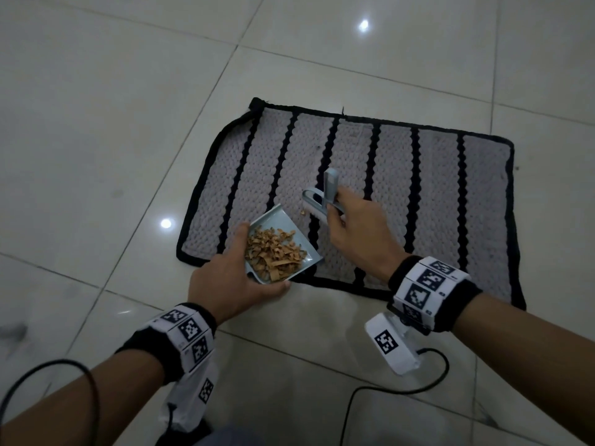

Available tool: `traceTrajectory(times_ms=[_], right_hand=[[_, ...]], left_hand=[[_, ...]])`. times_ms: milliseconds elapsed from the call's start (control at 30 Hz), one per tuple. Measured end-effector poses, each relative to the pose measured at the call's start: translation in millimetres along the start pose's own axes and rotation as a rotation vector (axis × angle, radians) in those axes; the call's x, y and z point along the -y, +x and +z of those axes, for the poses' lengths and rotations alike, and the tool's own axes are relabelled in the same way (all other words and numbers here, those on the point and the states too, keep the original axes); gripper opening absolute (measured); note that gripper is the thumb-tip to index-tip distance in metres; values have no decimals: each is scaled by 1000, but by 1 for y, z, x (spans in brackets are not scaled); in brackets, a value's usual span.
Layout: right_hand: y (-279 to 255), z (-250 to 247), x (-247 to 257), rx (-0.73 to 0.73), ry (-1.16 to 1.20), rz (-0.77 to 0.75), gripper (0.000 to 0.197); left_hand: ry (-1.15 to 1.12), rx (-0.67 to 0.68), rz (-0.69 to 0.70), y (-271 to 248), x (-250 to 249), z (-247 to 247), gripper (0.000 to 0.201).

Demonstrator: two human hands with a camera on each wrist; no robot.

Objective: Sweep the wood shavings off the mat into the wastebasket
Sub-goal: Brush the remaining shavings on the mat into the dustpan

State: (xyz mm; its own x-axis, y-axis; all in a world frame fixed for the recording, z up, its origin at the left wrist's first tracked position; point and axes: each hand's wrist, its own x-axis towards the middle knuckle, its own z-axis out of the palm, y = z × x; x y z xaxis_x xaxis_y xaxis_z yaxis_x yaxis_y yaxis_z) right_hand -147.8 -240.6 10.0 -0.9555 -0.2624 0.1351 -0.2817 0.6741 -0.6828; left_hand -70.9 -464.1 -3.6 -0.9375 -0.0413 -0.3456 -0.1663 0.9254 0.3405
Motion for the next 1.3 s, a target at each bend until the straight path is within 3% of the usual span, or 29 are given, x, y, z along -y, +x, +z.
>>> traceTrajectory(times_ms=[300,667,967,1167,1300], right_hand=[[-9,6,17,-30,122,70,8],[-18,-13,2,-70,188,181,12],[-67,-19,12,-69,174,125,14],[-110,-3,21,-69,88,25,31],[-111,2,17,-70,73,21,28]], left_hand=[[-42,-2,-18,1,0,3,128],[-176,-34,15,-5,14,5,125],[-232,-31,3,-50,53,-8,125],[-85,112,37,-93,45,15,126],[-77,81,0,-94,36,27,127]])
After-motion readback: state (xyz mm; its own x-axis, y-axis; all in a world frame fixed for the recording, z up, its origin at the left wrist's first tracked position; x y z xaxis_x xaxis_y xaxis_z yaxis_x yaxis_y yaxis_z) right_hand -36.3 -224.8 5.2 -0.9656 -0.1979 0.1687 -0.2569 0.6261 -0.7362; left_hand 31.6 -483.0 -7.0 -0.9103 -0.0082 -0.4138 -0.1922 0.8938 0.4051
